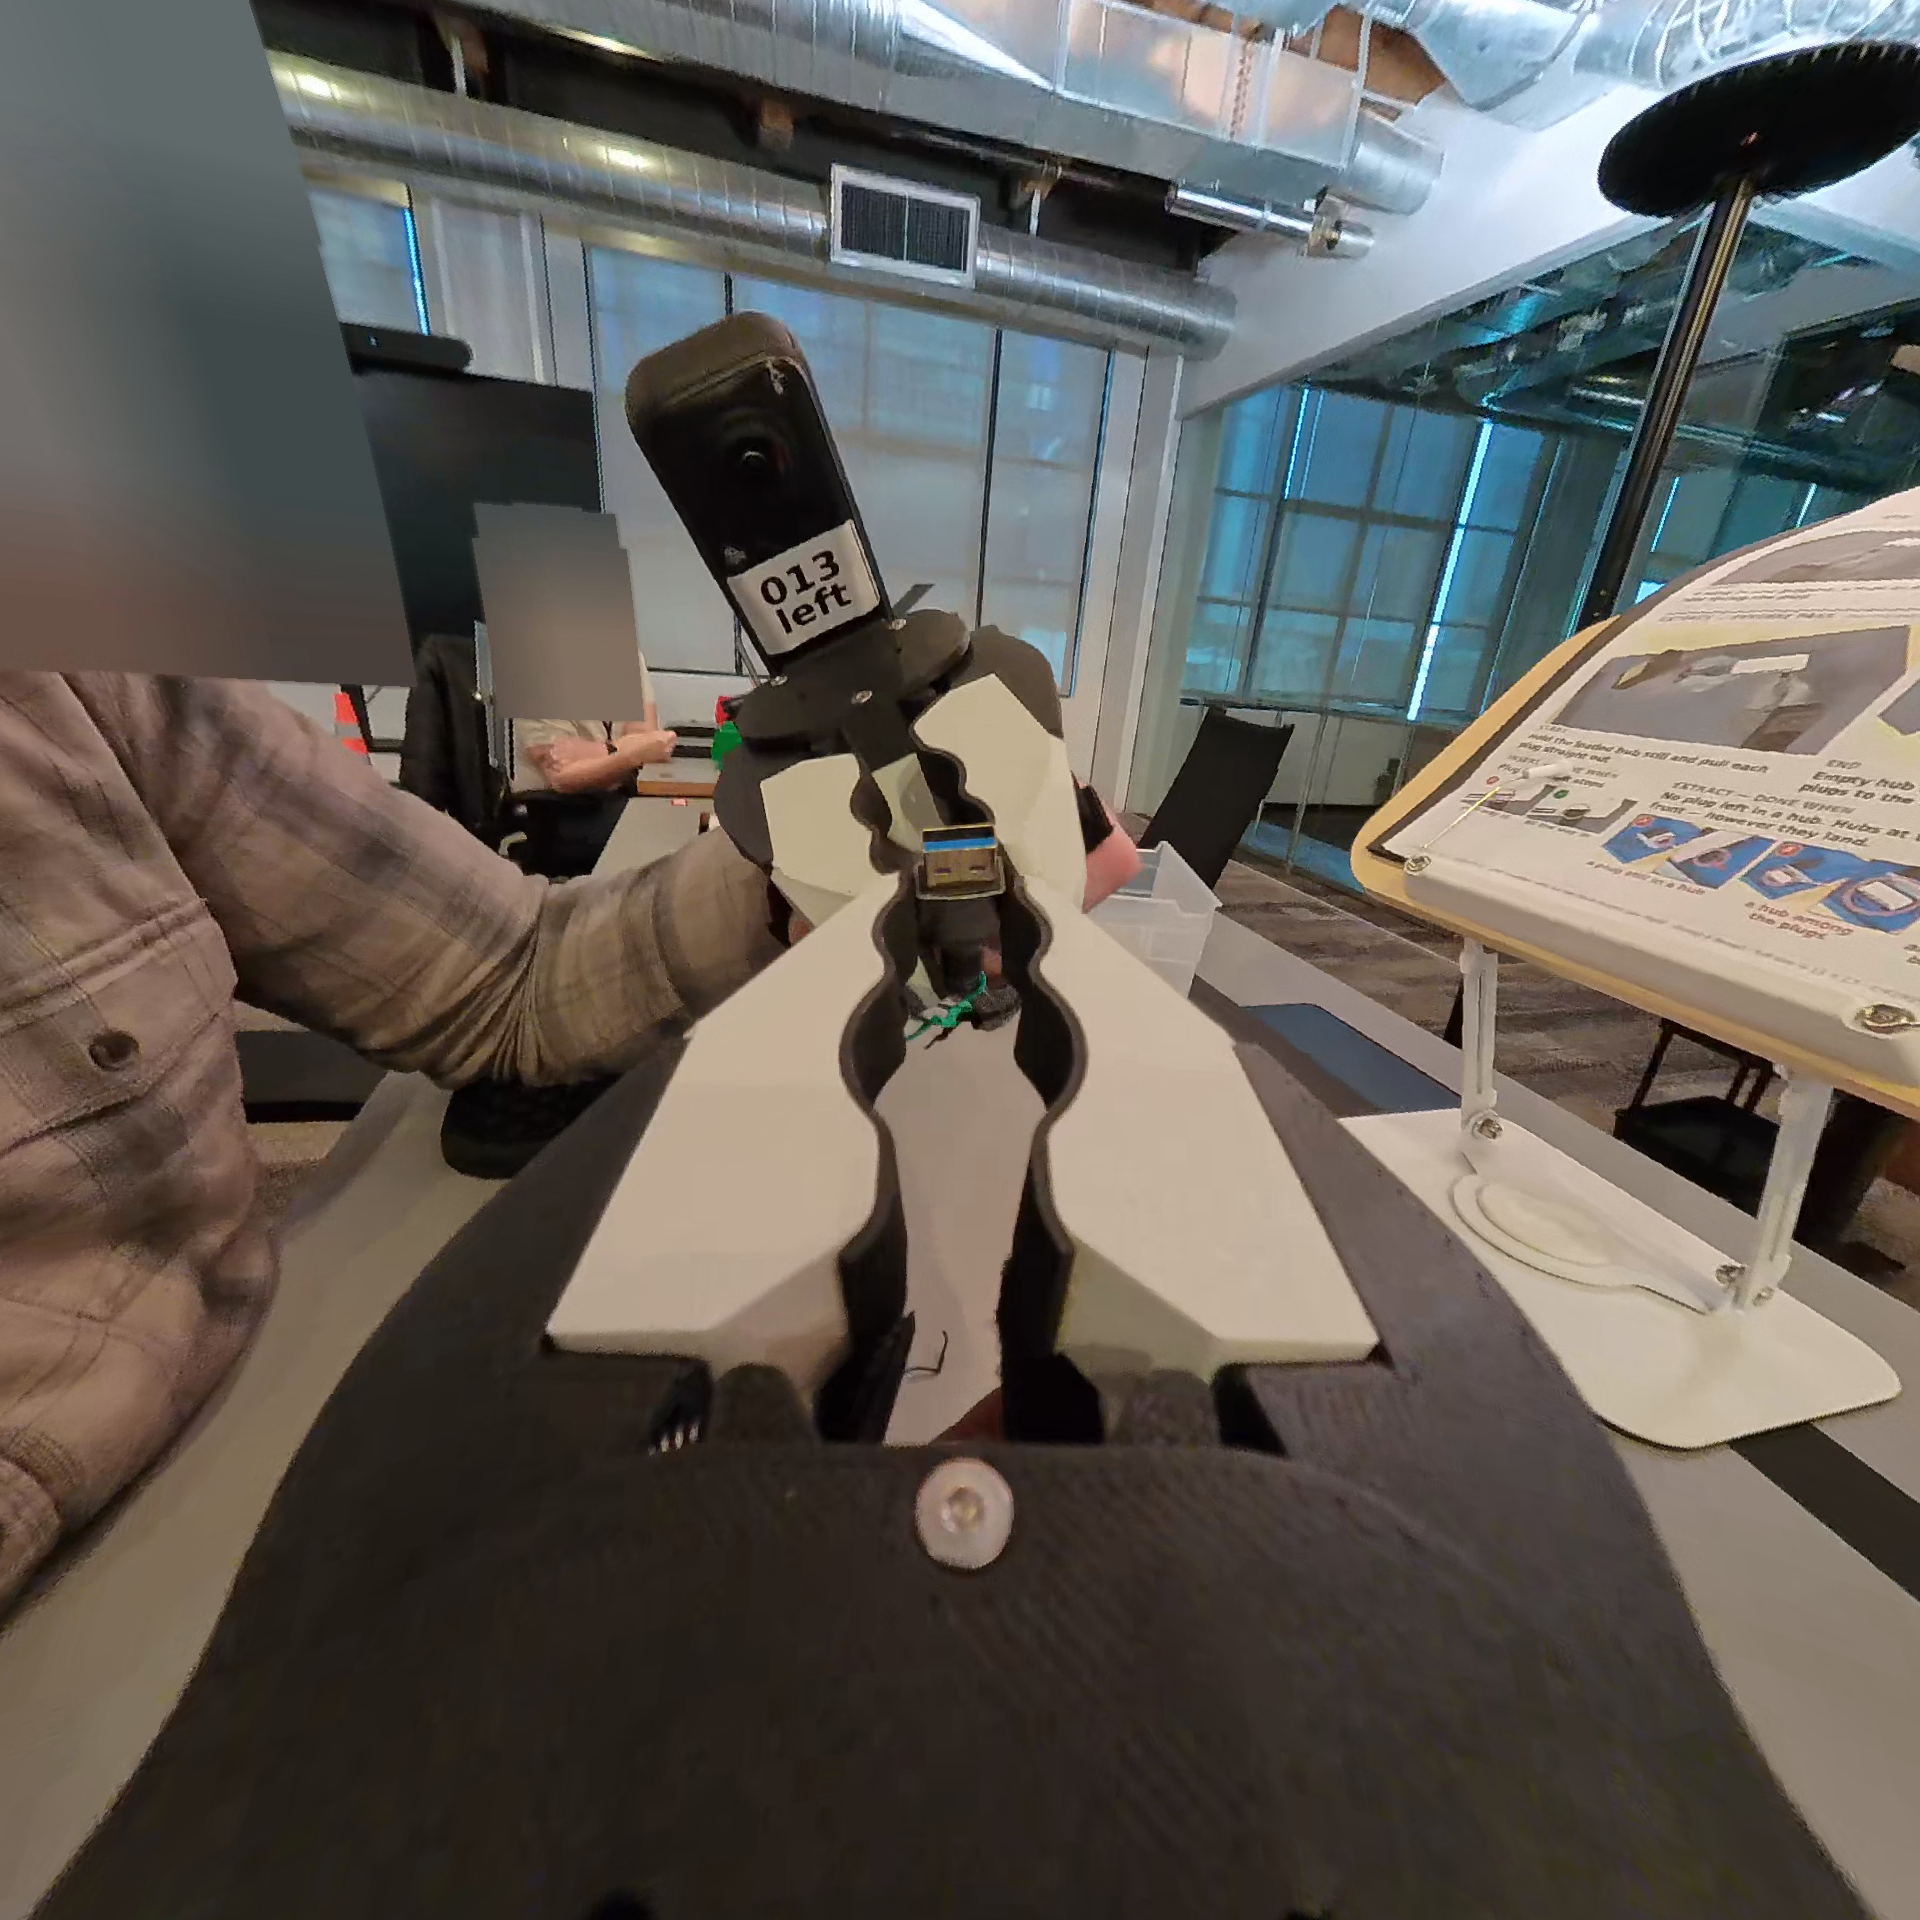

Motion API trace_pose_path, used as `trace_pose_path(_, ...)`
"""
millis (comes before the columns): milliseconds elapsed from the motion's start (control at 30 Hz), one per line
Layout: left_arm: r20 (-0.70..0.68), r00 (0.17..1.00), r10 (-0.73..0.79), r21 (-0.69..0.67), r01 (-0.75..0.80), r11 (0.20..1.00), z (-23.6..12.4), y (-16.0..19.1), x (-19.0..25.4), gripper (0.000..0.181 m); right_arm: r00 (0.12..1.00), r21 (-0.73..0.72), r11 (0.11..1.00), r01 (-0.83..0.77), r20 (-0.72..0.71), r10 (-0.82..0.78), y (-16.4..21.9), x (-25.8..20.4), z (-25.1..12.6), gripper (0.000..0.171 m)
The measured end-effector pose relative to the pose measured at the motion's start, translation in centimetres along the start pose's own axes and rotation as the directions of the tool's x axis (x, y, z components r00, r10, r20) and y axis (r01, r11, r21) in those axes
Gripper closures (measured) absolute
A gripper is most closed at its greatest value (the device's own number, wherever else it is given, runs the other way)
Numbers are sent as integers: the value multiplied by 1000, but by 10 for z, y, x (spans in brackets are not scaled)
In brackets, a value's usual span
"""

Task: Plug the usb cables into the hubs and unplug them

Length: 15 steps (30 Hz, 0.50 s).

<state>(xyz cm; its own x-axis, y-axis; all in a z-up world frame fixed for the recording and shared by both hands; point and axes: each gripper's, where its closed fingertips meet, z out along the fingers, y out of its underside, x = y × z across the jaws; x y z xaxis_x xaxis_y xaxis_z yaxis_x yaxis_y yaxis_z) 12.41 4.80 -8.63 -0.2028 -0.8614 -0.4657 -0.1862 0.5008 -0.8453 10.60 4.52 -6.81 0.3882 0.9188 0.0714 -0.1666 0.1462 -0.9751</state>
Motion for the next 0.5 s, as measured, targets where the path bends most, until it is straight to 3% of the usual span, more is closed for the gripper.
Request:
trace_pose_path(133, -10, 1000, 1, -40, -2, 999, 4, 7, 2, 166, 1000, -15, 1000, 13, -22, -14, 6, 2, -4, 159)
trace_pose_path(367, 40, 998, 55, -170, -48, 984, 10, 24, -2, 167, 983, -211, 967, 143, -83, -164, 18, 13, -13, 156)
trace_pose_path(433, 60, 991, 122, -253, -103, 962, 9, 36, -6, 167, 965, -240, 951, 194, -127, -229, 10, 18, -19, 152)
trace_pose_path(500, 80, 984, 158, -311, -126, 942, 9, 42, -9, 167, 913, -369, 875, 314, -135, -385, 10, 20, -26, 150)
